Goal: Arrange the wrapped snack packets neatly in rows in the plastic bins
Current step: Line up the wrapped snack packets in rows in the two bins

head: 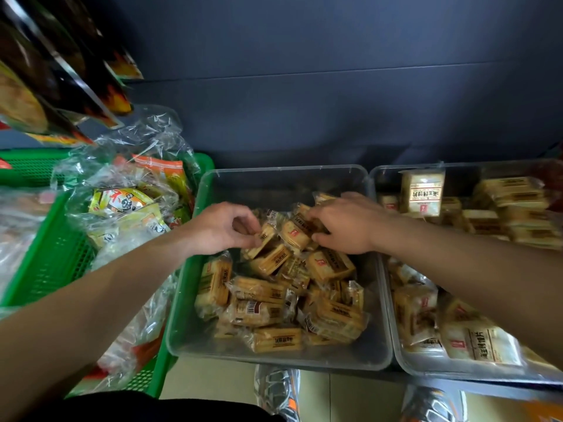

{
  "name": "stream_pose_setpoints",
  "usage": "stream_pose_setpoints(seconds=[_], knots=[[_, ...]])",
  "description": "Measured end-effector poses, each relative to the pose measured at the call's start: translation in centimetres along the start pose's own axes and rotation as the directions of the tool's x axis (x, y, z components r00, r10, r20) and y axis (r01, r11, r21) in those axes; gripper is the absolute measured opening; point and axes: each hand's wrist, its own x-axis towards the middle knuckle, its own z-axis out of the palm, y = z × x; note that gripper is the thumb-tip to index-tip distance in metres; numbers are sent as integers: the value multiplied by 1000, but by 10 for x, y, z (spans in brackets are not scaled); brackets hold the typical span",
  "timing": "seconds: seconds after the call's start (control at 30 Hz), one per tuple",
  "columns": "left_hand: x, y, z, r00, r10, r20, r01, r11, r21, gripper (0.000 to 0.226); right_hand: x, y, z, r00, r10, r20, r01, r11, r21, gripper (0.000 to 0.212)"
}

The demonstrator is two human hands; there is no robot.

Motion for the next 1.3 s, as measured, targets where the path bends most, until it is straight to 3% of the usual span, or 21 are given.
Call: stream_pose_setpoints(seconds=[0.13, 0.23, 0.33, 0.4, 0.6, 0.7, 0.83, 1.03, 1.1, 1.2, 1.23, 1.3], knots=[[0, -1, 2, 999, 10, -36, -12, 999, -33, 19, 4, 2, 0, 1000, 14, -1, -14, 998, 53, 33], [2, -2, 13, 995, -65, -70, 59, 995, -83, 30, 10, -4, 3, 999, 39, 33, -44, 988, 149, 55], [6, -2, 21, 989, -142, -30, 137, 983, -118, 57, 14, -6, 5, 995, 50, 84, -59, 992, 112, 71], [8, -2, 22, 987, -162, 9, 162, 984, -80, 59, 15, -6, 4, 995, 40, 92, -48, 995, 90, 63], [1, 2, 17, 996, -83, 39, 86, 992, -88, 35, 17, -3, -2, 998, 36, 51, -44, 986, 159, 47], [1, 2, 13, 996, -90, 25, 92, 989, -114, 49, 14, 0, -6, 998, 33, 56, -42, 985, 168, 54], [-2, 4, 13, 991, -122, 57, 129, 982, -139, 90, 10, 1, -10, 995, 5, 99, -15, 995, 100, 41], [-2, 10, 15, 997, -75, 17, 76, 991, -106, 76, 8, 0, -12, 994, 2, 110, -14, 995, 101, 38], [-2, 10, 16, 997, -81, 7, 81, 994, -67, 72, 9, 2, -12, 995, 7, 102, -22, 988, 151, 38], [-1, 10, 7, 986, -74, -148, 102, 977, 189, 70, 11, 5, -12, 998, 40, 42, -51, 955, 292, 47], [-1, 11, 3, 980, -59, -189, 98, 974, 206, 73, 13, 7, -12, 998, 57, 15, -58, 938, 341, 49], [-3, 16, 1, 986, -38, -164, 48, 997, 61, 79, 16, 7, -10, 996, 83, -26, -63, 891, 450, 48]])
